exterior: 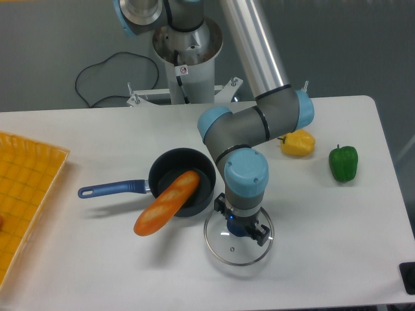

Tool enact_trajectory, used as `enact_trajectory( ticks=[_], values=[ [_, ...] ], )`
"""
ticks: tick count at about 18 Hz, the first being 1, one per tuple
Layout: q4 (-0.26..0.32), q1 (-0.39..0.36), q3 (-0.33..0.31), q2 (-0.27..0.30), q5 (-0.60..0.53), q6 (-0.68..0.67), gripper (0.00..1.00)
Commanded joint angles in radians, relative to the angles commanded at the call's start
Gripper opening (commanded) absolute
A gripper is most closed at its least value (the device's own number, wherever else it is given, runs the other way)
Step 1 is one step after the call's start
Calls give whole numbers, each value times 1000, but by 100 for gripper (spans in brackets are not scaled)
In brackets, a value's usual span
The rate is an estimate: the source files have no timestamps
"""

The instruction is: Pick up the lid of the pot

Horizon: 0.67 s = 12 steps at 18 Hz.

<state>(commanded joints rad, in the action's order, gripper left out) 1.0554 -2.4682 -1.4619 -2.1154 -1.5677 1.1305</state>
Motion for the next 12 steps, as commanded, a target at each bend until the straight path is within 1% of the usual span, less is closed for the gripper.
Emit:
enact_trajectory(
  ticks=[3,6,10,12],
  values=[
    [29,-18,8,23,0,6,41],
    [60,-31,18,32,0,6,41],
    [123,-46,34,55,0,8,41],
    [132,-51,37,64,0,6,41]
  ],
)
